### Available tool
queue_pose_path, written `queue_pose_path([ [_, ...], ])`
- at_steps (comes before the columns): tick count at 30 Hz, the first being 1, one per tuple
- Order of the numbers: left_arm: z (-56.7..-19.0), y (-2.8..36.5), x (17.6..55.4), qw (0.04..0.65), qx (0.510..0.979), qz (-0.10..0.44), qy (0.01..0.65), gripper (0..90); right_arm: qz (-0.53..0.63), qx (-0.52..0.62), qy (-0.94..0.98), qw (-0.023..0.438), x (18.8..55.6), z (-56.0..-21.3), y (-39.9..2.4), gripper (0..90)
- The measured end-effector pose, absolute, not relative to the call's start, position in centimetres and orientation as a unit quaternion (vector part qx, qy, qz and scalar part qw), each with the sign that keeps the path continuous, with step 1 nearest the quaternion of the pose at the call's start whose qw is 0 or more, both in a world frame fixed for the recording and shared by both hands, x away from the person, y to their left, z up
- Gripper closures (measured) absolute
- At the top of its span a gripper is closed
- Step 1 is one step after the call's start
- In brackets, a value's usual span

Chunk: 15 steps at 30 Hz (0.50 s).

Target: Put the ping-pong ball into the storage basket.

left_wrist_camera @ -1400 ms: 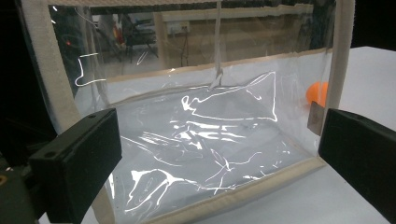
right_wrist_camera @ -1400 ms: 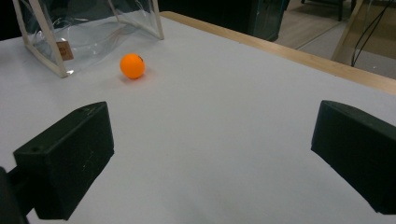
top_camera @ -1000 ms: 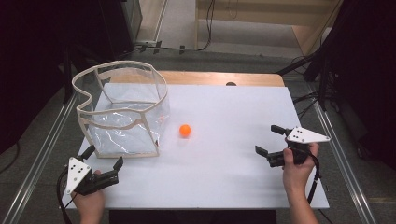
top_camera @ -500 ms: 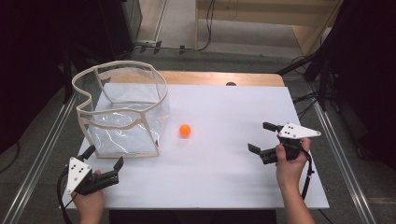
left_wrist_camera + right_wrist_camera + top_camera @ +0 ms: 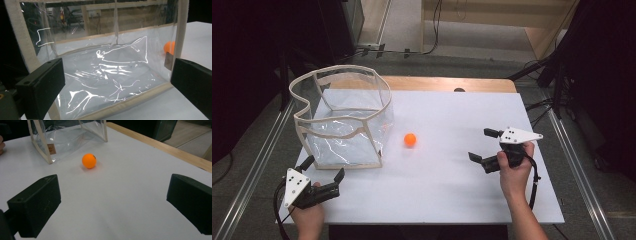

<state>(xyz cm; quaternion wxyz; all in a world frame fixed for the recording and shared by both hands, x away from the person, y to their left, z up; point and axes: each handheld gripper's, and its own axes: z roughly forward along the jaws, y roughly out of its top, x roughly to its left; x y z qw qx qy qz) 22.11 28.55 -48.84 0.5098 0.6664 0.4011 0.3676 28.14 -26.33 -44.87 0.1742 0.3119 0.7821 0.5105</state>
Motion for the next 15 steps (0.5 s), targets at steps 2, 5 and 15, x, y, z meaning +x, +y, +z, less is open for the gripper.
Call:
queue_pose_path([
  [2, -48.8, 28.5, 22.1, 0.51, 0.667, 0.368, 0.4, 0.1, 0.51, 0.313, 0.783, 0.17, 28.3, -44.9, -26.1, 0.0],
  [5, -48.9, 28.5, 22.1, 0.509, 0.668, 0.368, 0.4, 0.1, 0.507, 0.31, 0.787, 0.166, 28.7, -44.9, -25.8, 0.0],
  [15, -48.9, 28.5, 22.1, 0.507, 0.668, 0.368, 0.4, 0.1, 0.504, 0.303, 0.794, 0.157, 29.7, -44.5, -24.8, 0.0],
])
